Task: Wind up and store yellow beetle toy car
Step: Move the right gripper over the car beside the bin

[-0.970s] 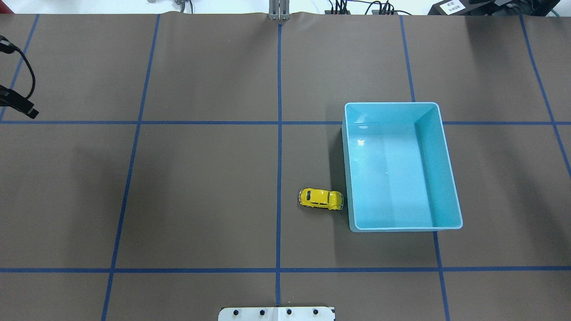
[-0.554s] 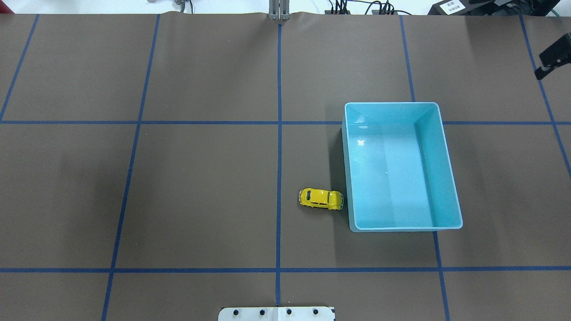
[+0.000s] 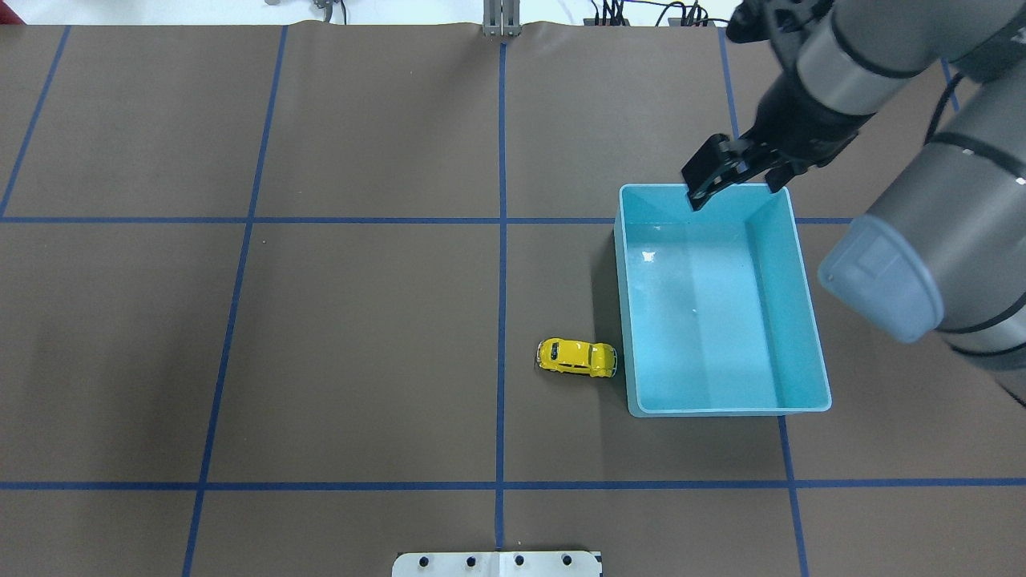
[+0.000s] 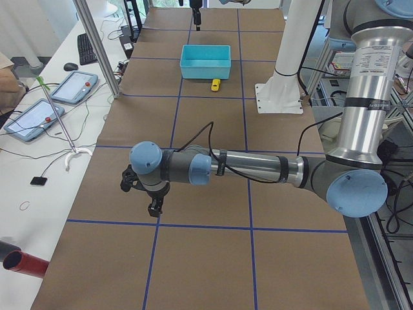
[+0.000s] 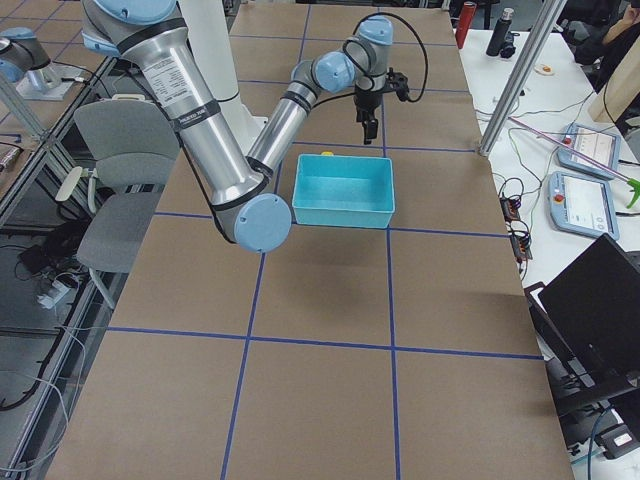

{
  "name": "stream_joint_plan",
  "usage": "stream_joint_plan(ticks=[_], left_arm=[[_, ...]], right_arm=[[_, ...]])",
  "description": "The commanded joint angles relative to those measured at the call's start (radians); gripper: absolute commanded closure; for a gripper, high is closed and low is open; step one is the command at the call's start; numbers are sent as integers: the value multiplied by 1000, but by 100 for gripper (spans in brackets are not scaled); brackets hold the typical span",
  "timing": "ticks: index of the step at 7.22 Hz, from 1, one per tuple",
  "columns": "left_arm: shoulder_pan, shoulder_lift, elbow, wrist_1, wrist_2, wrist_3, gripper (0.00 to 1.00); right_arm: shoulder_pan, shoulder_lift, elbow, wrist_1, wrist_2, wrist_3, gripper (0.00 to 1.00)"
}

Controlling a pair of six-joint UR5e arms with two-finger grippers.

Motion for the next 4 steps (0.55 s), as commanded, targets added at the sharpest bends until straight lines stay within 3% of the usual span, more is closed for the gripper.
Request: stream_joint_plan(ticks=[1,2,4], left_arm=[[-17,16,-5,-2,56,13,0],[-17,13,-8,-2,59,7,0],[-17,45,-23,-10,84,6,0]], right_arm=[[-184,21,21,69,-146,-248,0],[-258,9,-4,78,-262,-463,0],[-298,12,-103,213,-314,-717,0]])
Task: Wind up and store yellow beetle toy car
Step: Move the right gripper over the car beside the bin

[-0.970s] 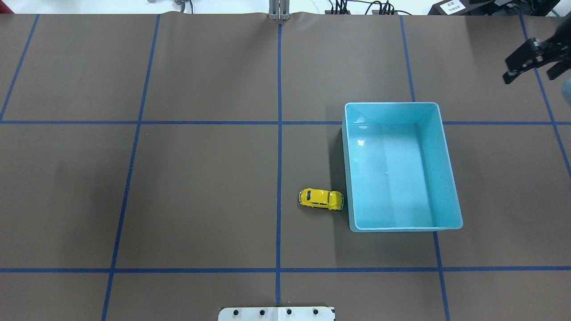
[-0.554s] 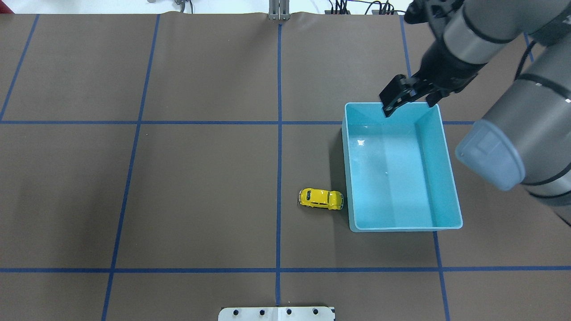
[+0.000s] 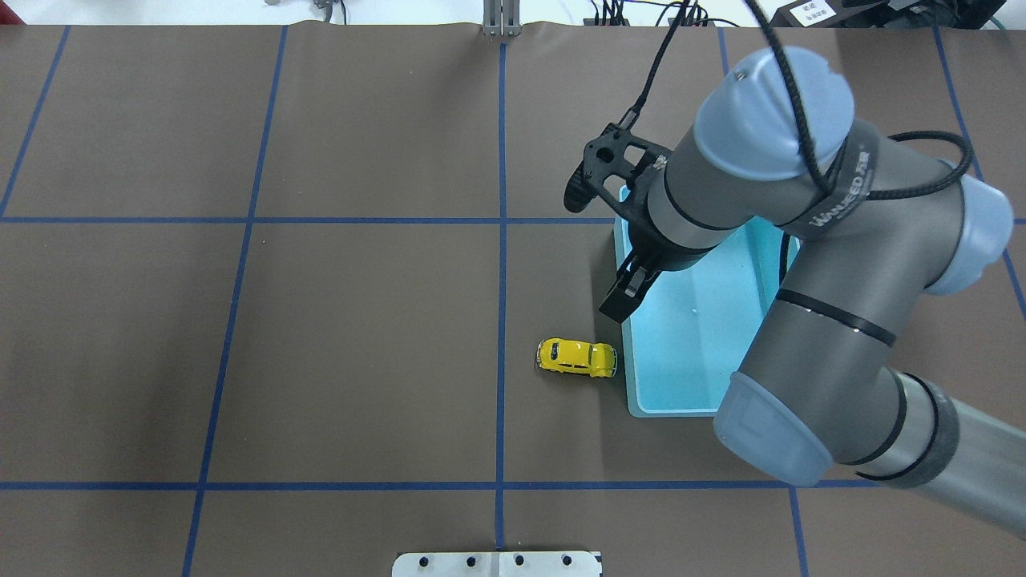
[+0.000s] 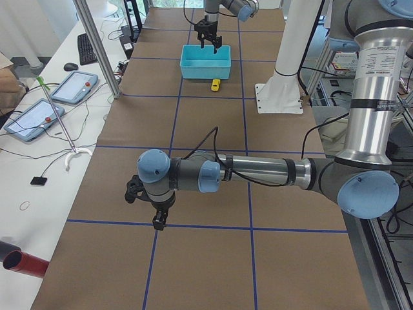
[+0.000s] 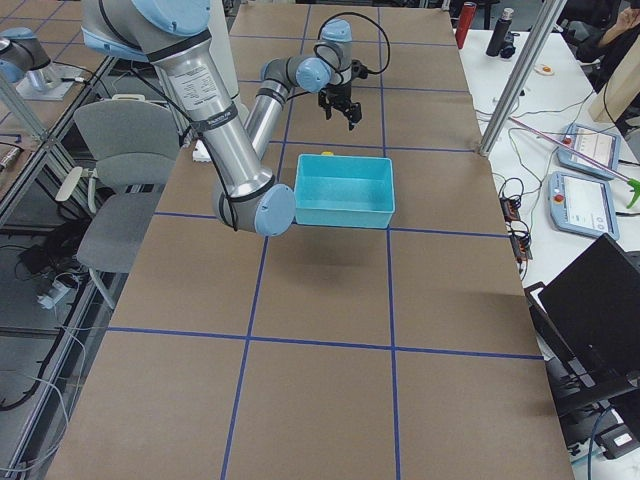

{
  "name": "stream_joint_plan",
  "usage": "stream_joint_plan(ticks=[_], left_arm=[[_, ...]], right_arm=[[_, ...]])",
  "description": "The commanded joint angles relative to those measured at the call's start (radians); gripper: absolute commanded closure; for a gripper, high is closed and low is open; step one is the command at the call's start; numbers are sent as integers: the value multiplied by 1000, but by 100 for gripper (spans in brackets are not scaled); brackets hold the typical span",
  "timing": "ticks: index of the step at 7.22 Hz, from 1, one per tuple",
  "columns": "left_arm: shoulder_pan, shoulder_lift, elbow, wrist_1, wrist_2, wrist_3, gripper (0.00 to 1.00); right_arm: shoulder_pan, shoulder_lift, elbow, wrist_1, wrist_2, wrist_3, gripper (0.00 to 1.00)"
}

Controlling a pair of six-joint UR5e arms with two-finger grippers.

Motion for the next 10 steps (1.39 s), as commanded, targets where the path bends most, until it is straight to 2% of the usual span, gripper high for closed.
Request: stream_joint_plan(ticks=[1,2,4,8,10], left_arm=[[1,19,-10,-4,12,3,0],[1,16,-9,-5,12,1,0],[2,11,-10,-7,6,1,0],[5,5,-1,8,3,0,0],[5,7,-19,8,3,-2,0]], right_arm=[[-64,4,-71,89,-52,-196,0],[-81,-5,-81,93,-58,-201,0],[-123,-42,-183,290,-104,-206,0],[-206,-45,-232,342,-155,-178,0],[-210,-45,-281,372,-162,-176,0]])
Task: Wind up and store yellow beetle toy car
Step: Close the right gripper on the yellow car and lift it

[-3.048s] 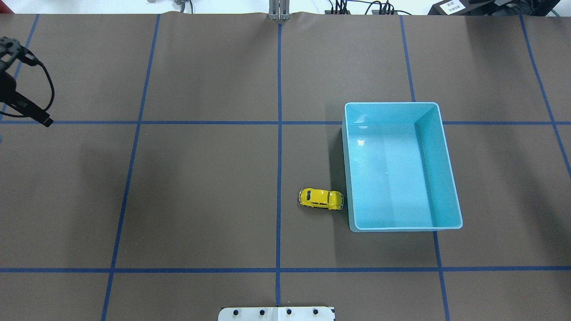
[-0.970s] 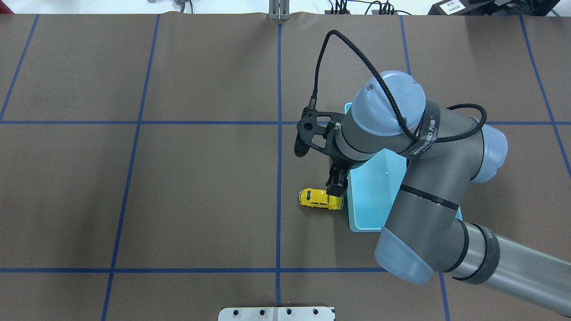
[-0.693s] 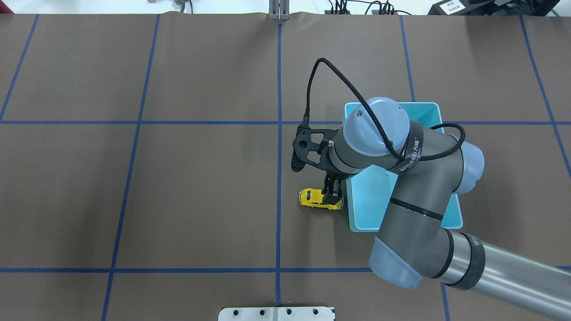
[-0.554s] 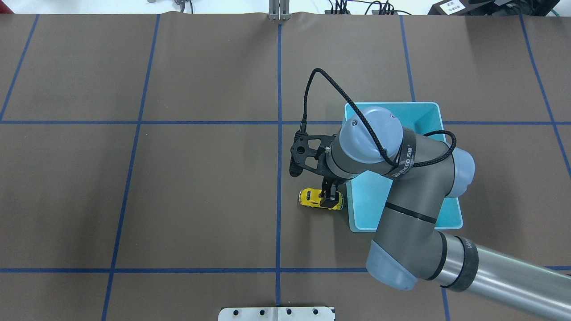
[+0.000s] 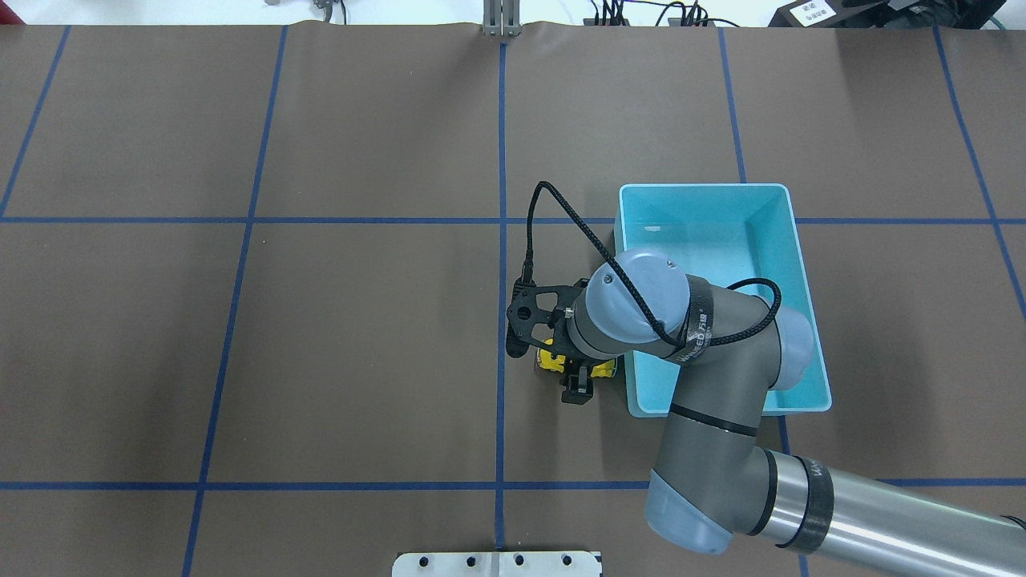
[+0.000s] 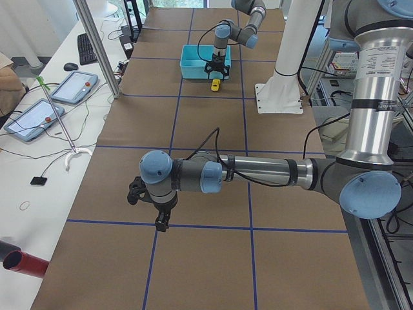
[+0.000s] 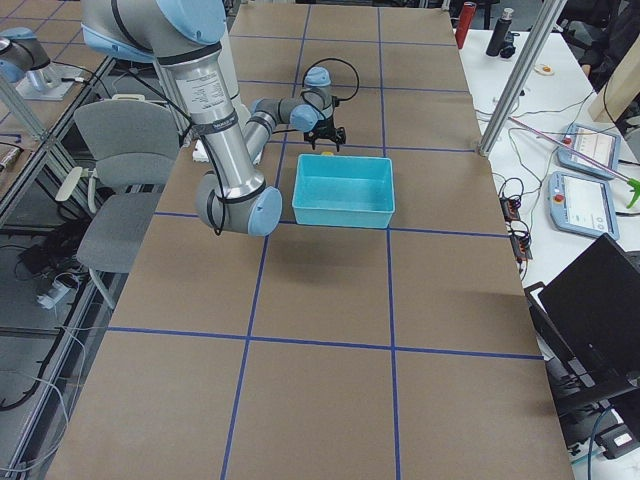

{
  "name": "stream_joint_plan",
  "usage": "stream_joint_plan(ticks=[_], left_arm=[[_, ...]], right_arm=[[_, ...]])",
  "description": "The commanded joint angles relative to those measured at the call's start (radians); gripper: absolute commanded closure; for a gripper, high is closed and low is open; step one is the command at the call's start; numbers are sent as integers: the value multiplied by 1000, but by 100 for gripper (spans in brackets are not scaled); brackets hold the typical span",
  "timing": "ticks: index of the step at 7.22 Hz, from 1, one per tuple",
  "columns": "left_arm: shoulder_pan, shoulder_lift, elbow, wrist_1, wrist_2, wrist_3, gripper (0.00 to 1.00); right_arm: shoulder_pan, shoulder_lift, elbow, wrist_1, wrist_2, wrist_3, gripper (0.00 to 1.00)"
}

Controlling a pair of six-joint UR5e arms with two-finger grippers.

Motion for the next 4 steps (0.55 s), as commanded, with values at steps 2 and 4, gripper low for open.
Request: stream_joint_plan(ticks=[2,4], left_arm=[[0,9,-14,-9,-1,-1,0],[0,11,-3,0,-1,1,0]], right_arm=[[-7,-5,-78,72,-21,3,0],[-19,-7,-97,92,-21,15,31]])
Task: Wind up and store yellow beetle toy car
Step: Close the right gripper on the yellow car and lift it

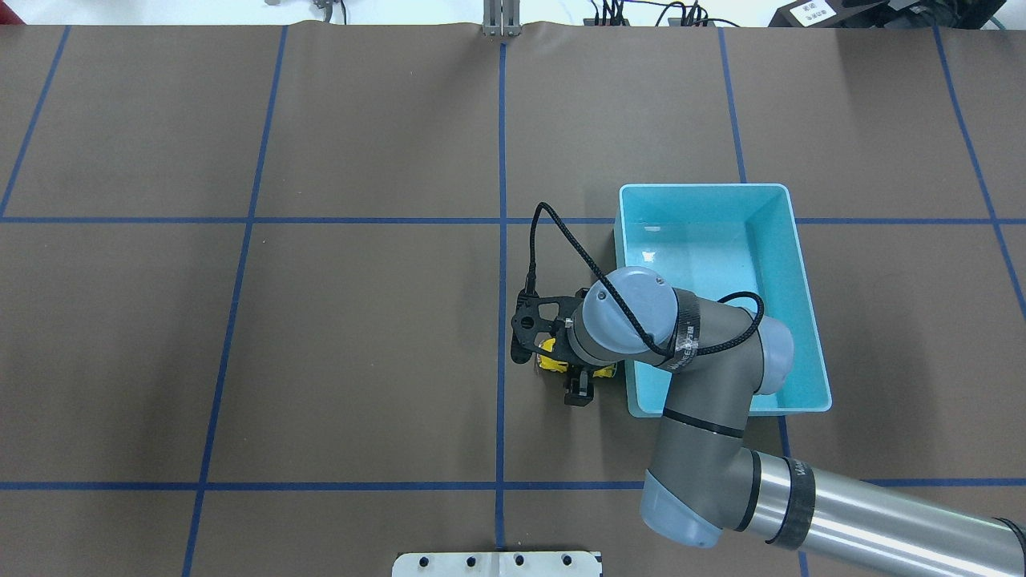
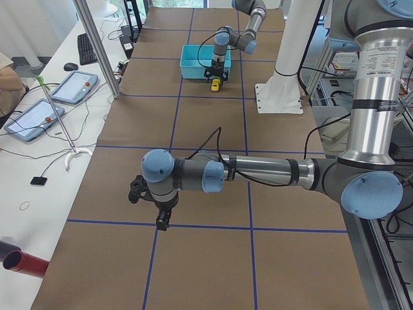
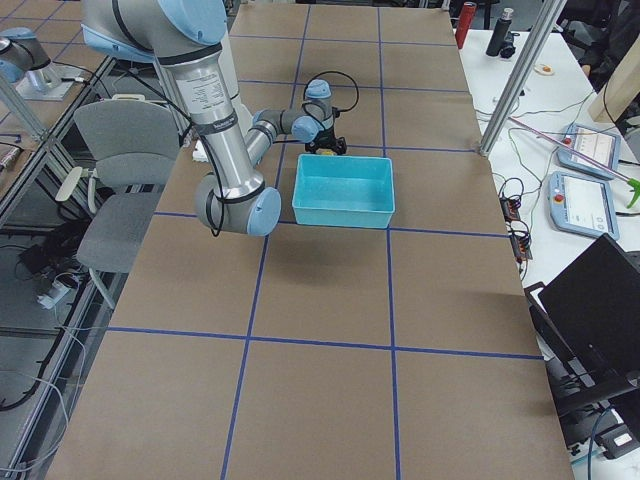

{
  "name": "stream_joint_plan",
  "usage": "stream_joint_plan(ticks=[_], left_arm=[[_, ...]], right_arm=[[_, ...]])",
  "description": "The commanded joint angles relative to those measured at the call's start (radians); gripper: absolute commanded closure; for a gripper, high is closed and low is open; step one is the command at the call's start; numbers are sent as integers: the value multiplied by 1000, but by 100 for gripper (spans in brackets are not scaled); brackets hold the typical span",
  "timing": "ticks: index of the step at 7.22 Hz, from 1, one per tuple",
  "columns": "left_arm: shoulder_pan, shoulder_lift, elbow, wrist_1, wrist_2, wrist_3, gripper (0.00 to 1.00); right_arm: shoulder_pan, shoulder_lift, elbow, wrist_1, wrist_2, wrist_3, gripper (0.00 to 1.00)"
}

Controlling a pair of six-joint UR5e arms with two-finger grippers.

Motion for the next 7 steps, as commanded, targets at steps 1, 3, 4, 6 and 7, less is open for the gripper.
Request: stream_joint_plan(ticks=[1,3,4,6,7], left_arm=[[0,1,4,5,-1,1,0],[0,2,-4,2,1,1,0],[0,1,6,2,4,1,0],[0,2,8,-2,7,-1,0],[0,1,2,-4,10,-1,0]], right_arm=[[-16,-4,4,29,0,63,99],[-23,-18,65,39,4,79,100],[-21,-26,117,28,7,79,100],[32,-7,163,25,57,86,100],[150,26,192,-31,172,83,100]])
